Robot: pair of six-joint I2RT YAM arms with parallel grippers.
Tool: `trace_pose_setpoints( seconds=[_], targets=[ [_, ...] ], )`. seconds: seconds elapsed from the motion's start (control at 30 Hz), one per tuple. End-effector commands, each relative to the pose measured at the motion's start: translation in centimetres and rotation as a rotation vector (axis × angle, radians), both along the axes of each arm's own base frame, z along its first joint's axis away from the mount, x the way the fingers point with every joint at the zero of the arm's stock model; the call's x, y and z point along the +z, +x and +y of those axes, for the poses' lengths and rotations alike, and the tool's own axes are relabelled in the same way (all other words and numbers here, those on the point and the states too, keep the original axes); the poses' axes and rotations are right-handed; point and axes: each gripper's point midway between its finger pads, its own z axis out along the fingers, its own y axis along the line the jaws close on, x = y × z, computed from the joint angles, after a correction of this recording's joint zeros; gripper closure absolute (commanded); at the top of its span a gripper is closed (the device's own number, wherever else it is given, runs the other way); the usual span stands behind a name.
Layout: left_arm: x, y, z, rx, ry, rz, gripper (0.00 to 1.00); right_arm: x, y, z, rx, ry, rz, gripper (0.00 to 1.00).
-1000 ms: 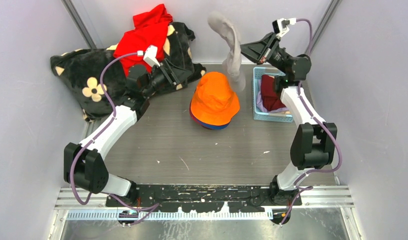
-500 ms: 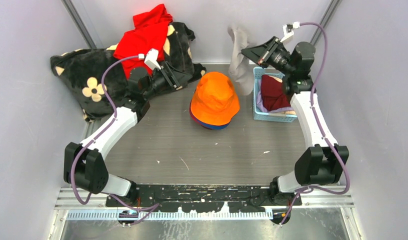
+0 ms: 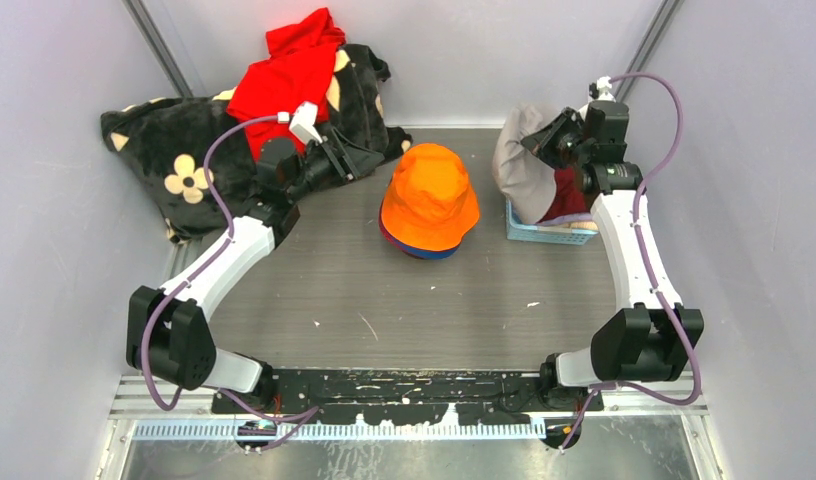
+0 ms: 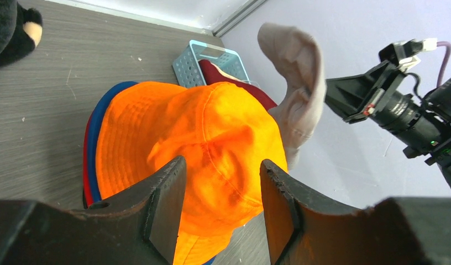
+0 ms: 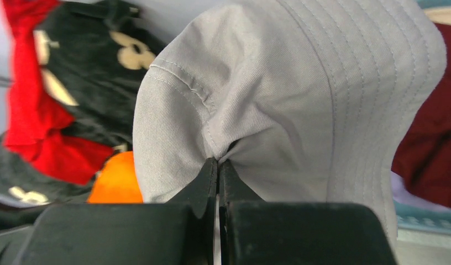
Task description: Stack the hats
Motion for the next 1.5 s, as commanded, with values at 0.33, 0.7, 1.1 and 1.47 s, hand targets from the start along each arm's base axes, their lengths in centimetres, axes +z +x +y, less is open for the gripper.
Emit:
trace_pose_setpoints(
  seconds=[0.33, 0.7, 1.1, 1.47],
  targets=[
    [-0.4, -0.1, 0.2, -0.004, 0.003, -0.022, 0.48, -8.7, -0.1, -7.1, -0.210, -0.143, 0.199, 0.47],
    [-1.2, 0.3, 0.0, -0.008, 0.007, -0.005, 0.48, -9.5, 0.2, -8.8, -0.234, -0.152, 0.211, 0.34],
    [-1.5, 0.1, -0.1, -0.016, 0.007, 0.007, 0.48, -14.4, -2.0, -7.8, -0.177, -0.034, 0.345, 0.34],
    [-1.8, -0.5, 0.2, -0.017, 0.008, 0.009, 0.48, -18.0, -5.2, -6.3, -0.135, 0.010, 0.394, 0.36]
  ],
)
